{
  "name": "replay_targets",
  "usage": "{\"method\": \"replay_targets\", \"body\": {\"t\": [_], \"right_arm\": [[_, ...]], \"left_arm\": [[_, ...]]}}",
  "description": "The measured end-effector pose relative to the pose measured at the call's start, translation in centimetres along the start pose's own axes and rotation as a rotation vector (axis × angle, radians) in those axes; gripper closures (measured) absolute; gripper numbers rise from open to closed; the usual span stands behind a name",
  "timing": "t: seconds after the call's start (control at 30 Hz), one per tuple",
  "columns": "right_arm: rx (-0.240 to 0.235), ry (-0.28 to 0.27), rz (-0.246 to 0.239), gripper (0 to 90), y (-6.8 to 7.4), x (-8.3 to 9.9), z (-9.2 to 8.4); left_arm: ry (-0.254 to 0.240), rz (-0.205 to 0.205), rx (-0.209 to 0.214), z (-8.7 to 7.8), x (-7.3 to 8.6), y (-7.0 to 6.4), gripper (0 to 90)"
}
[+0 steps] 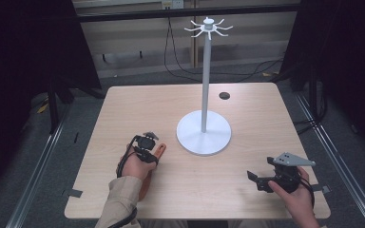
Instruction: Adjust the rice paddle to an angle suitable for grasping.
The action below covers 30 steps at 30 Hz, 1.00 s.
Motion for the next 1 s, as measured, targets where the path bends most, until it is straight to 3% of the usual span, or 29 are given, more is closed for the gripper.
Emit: {"method": "replay_targets", "body": {"t": [0.17, 0.2, 0.33, 0.4, 0.47, 0.5, 0.6, 0.63, 0.73, 0.77, 0.8, 0.83, 0.93, 1.0], "right_arm": [[-0.006, -0.001, 0.001, 4.4, 0.2, 0.0, 0.0], [-0.006, 0.000, 0.003, 4.4, 0.2, 0.0, 0.0], [-0.009, 0.002, 0.007, 4.4, 0.2, 0.1, 0.0], [-0.011, -0.001, 0.007, 4.4, 0.2, 0.1, 0.0], [-0.011, -0.001, 0.006, 4.4, 0.3, 0.0, 0.0], [-0.011, -0.001, 0.006, 4.4, 0.3, 0.0, 0.0], [-0.011, 0.001, 0.007, 4.4, 0.3, 0.1, 0.0], [-0.012, 0.001, 0.006, 4.4, 0.3, 0.1, 0.1], [-0.013, 0.003, 0.012, 4.4, 0.4, 0.2, 0.1], [-0.014, 0.004, 0.013, 4.4, 0.4, 0.2, 0.1], [-0.014, 0.004, 0.013, 4.4, 0.4, 0.2, 0.1], [-0.015, 0.003, 0.013, 4.4, 0.4, 0.2, 0.1], [-0.015, 0.002, 0.015, 4.4, 0.3, 0.2, 0.1], [-0.015, 0.001, 0.015, 4.4, 0.3, 0.2, 0.1]], "left_arm": [[-0.051, 0.013, -0.008, 0.0, 0.1, 0.2, 66.4], [-0.064, -0.007, -0.002, 0.0, 0.2, 0.1, 66.4], [-0.122, -0.011, 0.011, -0.5, 0.3, 0.3, 66.3], [-0.180, -0.022, 0.012, -1.2, 0.1, 0.4, 66.3], [-0.197, -0.021, 0.011, -1.5, 0.0, 0.4, 66.4], [-0.247, -0.031, 0.007, -2.1, -0.3, 0.4, 66.3], [-0.288, -0.033, -0.003, -2.7, -0.5, 0.5, 66.4], [-0.341, -0.027, -0.002, -3.4, -0.7, 0.5, 66.3], [-0.374, -0.027, -0.001, -3.9, -0.7, 0.6, 66.3], [-0.421, -0.029, 0.000, -4.5, -0.8, 0.6, 66.3], [-0.421, -0.029, 0.000, -4.5, -0.8, 0.6, 66.4], [-0.470, -0.037, 0.007, -4.9, -0.9, 0.5, 66.3], [-0.494, -0.032, 0.012, -5.3, -0.9, 0.5, 66.3], [-0.537, -0.032, 0.008, -5.8, -1.0, 0.4, 66.4]]}}
Point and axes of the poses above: each handheld gripper's, and its own axes: z roughly forward along the jaws, x roughly out of its underside, y roughly to its left, the point moved 8 cm from there along z, roughly forward along the jaws, and after that the axes turned 12 degrees about z, right-handed, at the moved point
